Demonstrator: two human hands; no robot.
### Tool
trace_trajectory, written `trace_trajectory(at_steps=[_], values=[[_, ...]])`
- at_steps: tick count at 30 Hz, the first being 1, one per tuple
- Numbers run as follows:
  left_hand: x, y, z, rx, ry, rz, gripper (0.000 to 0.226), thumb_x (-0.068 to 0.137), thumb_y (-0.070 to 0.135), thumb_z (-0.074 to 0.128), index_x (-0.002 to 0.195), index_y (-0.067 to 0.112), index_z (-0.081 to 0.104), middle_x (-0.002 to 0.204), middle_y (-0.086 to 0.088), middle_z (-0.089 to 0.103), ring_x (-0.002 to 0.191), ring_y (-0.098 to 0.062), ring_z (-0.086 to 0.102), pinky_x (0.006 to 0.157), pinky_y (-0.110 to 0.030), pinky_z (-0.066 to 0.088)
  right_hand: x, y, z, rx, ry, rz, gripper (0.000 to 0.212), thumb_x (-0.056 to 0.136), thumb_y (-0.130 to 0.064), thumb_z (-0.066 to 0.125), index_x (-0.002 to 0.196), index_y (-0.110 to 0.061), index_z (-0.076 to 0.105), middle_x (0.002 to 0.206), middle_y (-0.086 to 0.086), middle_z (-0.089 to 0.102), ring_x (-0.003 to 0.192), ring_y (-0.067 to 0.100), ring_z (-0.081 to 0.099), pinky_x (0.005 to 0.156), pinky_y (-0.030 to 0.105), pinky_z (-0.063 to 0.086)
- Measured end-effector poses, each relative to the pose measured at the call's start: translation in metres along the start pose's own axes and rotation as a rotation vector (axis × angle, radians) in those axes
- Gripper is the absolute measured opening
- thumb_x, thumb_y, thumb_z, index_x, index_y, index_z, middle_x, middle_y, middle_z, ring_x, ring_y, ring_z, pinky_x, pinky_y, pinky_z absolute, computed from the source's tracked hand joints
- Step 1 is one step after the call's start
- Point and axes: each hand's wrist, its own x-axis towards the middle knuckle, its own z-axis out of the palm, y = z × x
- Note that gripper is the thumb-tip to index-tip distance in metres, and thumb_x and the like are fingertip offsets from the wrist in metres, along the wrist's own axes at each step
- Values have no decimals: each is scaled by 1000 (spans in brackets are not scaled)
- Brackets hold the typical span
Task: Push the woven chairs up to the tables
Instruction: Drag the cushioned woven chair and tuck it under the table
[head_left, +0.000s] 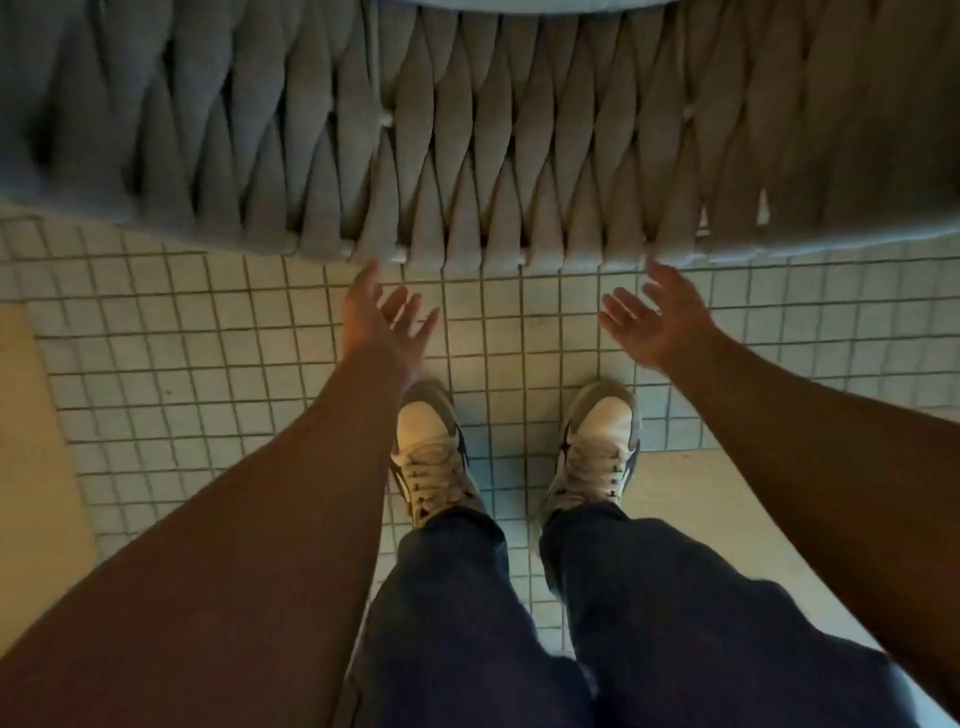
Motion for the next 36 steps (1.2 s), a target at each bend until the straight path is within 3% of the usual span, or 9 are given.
trace_trajectory(at_steps=[4,7,10,13,19,26,29,32,36], values=[[48,6,8,24,25,76,53,80,31,74,127,17,54,121,-6,59,116,-27,58,91,-42,51,42,-24,7,45,31,-106,28,80,-15,70,105,-13,59,119,13,59,107,29,60,85,42,52],[67,6,22,-31,-109,70,44,80,27,76,118,17,56,125,-14,62,115,-30,62,102,-46,48,59,-31,10,82,-19,-140,42,75,-13,75,114,-12,60,118,14,67,102,29,67,85,43,56],[76,0,24,-121,-233,40,36,84,27,72,114,18,54,127,-14,63,120,-31,60,108,-49,42,67,-30,1,200,-114,-127,61,71,-26,82,124,-12,57,112,18,71,99,35,70,91,51,52],[77,-3,22,-126,-285,46,33,89,34,65,116,18,53,133,-14,60,124,-31,57,110,-50,40,69,-31,-4,204,-157,-139,63,71,-33,81,124,-12,56,109,18,72,101,36,69,93,54,50],[62,0,21,-102,-233,49,65,88,48,60,142,16,42,137,-15,57,126,-31,55,112,-50,37,52,-36,-5,118,-107,-140,57,77,-37,75,124,-12,55,114,16,69,105,33,67,91,51,52],[-15,11,1,-43,-115,26,79,78,51,71,143,19,40,129,-13,61,116,-31,61,101,-51,47,-31,-40,-26,32,-52,-143,66,75,-42,75,131,-18,50,121,13,64,108,31,64,95,51,49],[-71,22,-9,-8,-79,11,70,76,47,74,135,19,50,121,-12,67,109,-29,66,89,-50,52,-91,-36,-36,34,-19,-129,61,74,-41,77,125,-18,53,119,12,66,104,30,67,84,49,56],[-123,33,-18,24,-96,-13,66,77,46,74,133,18,53,124,-14,66,110,-31,67,93,-53,52,-145,-35,-44,31,17,-118,66,74,-40,76,131,-19,49,121,11,63,105,28,65,75,45,57],[-194,48,-29,59,-49,-57,64,78,44,73,133,17,52,125,-16,63,110,-33,66,92,-53,53,-216,-39,-53,1,40,-113,69,77,-42,74,136,-22,45,126,9,59,110,28,60,95,51,48]])
